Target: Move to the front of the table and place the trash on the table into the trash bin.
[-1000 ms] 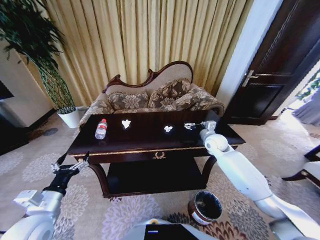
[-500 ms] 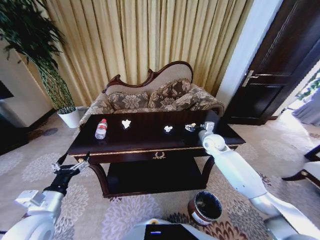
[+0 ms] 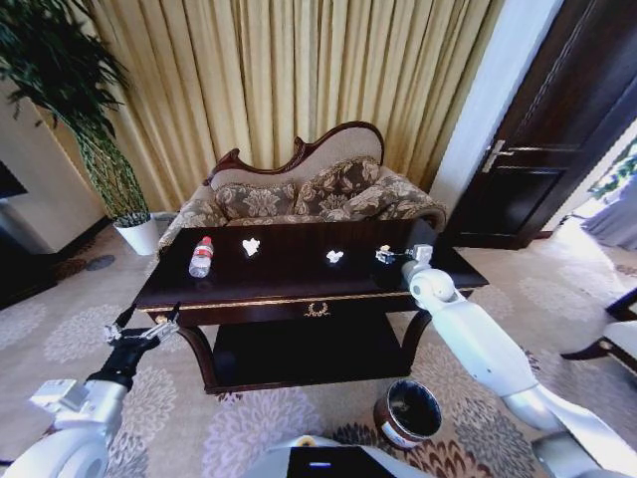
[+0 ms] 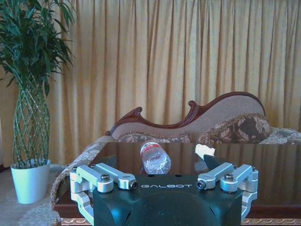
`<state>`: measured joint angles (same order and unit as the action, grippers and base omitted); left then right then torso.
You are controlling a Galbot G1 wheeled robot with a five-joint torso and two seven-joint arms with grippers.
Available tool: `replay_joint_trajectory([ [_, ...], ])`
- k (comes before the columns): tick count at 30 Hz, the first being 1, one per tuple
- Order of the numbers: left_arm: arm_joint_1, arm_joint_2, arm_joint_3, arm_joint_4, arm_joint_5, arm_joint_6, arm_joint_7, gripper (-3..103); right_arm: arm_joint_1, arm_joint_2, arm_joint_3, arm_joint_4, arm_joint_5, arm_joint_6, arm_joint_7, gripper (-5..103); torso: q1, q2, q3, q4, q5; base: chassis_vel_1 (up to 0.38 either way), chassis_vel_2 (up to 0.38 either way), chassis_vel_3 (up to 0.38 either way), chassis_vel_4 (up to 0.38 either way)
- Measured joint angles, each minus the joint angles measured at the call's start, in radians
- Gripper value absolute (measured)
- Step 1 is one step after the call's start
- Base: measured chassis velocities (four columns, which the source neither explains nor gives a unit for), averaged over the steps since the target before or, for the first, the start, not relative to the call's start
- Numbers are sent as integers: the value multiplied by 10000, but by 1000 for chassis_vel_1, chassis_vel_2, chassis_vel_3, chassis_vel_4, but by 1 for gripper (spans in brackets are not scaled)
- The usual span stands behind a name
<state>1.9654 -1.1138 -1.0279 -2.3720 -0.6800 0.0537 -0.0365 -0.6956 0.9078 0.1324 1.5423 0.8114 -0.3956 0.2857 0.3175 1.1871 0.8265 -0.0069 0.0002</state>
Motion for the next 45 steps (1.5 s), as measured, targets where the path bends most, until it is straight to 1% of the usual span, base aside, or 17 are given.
replay_joint_trajectory([
  [5,18,-12,-44,-3,-3,-9,29,100,29,86,-37,-102,-114,47,12,78,0,0,0,1,0,0,0,0,0],
  [11,25,-63,-63,-20,-3,-23,136,100,-18,26,-18,-170,-190,141,-13,72,0,0,0,0,0,0,0,0,0],
  [18,23,-117,-52,-58,6,-31,215,100,-127,-98,83,-215,-254,251,-153,71,0,0,0,-1,0,0,0,0,0],
  [29,39,-110,-134,-149,-32,-33,254,100,-226,4,71,-253,-383,328,-185,68,0,0,0,0,1,0,0,0,0],
  [31,51,-131,-133,-152,-28,-33,255,100,-226,31,53,-250,-419,342,-153,61,0,0,0,0,1,0,0,0,0],
  [33,52,-137,-129,-152,-25,-33,255,100,-227,36,50,-249,-435,346,-145,61,0,0,0,0,1,0,0,0,0],
  [34,52,-153,-113,-152,-13,-33,258,100,-227,41,44,-245,-452,362,-136,55,0,0,0,0,0,0,0,0,0],
  [35,51,-171,-85,-153,7,-34,264,100,-227,42,39,-236,-469,386,-127,44,0,0,0,-1,0,0,0,0,0],
  [37,51,-184,-76,-156,12,-33,270,100,-231,38,39,-232,-479,408,-123,44,0,0,0,0,0,0,0,0,0],
  [38,51,-196,-66,-160,18,-33,277,100,-241,28,38,-232,-502,439,-118,33,0,0,0,0,0,0,0,0,0],
  [40,51,-202,-63,-164,23,-33,283,100,-252,16,38,-231,-521,459,-116,33,0,0,0,0,0,0,0,0,0],
  [43,51,-205,-62,-166,43,-34,293,100,-289,-15,58,-226,-528,482,-115,17,0,0,0,0,0,0,0,0,0],
  [44,51,-205,-62,-166,43,-34,293,100,-289,-15,58,-226,-528,482,-115,17,0,0,0,0,0,0,0,0,0],
  [45,46,-205,-62,-166,44,-36,294,100,-301,-31,65,-223,-528,491,-115,12,1,0,0,0,0,0,0,0,0],
])
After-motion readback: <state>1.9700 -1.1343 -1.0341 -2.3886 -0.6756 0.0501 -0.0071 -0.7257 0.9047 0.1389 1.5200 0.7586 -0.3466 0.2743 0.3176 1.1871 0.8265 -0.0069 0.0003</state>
